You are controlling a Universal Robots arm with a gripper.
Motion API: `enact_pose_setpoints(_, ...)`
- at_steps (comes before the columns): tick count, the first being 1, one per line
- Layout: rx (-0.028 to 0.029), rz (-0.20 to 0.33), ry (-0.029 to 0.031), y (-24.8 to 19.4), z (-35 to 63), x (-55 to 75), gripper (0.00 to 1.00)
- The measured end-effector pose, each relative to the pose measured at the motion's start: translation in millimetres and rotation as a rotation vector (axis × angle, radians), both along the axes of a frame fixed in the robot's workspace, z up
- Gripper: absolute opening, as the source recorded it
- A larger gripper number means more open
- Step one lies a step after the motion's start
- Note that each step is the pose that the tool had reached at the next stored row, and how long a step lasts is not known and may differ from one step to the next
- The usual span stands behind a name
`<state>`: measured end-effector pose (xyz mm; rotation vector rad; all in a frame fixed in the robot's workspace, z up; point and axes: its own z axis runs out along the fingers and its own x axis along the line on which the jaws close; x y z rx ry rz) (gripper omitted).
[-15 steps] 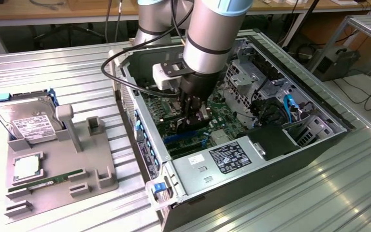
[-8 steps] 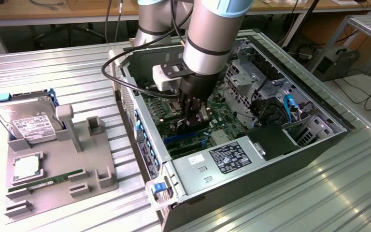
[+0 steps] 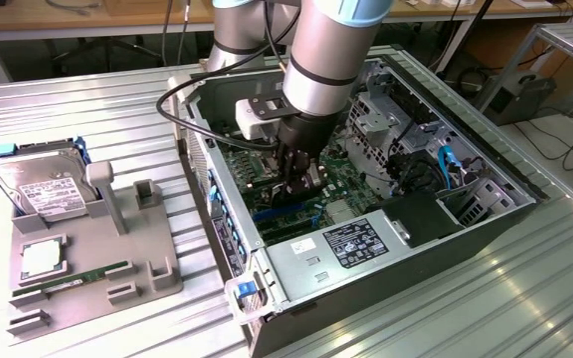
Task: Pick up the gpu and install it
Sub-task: 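Insert the gpu into the slot, then press down on the gpu until it lock into place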
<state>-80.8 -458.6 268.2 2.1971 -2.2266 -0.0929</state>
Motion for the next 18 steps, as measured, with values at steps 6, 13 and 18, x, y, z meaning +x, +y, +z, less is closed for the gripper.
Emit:
enact_pose_setpoints(6, -0.0106, 0.000, 0.0000, 0.1, -0.5, 0.0, 0.26)
enact_pose_setpoints(13, -0.0334, -0.001, 0.0001, 0.4, -1.9, 0.0, 0.26)
enact_pose_setpoints(18, -0.0313, 0.000, 0.0003, 2.5, -4.7, 0.0, 0.26)
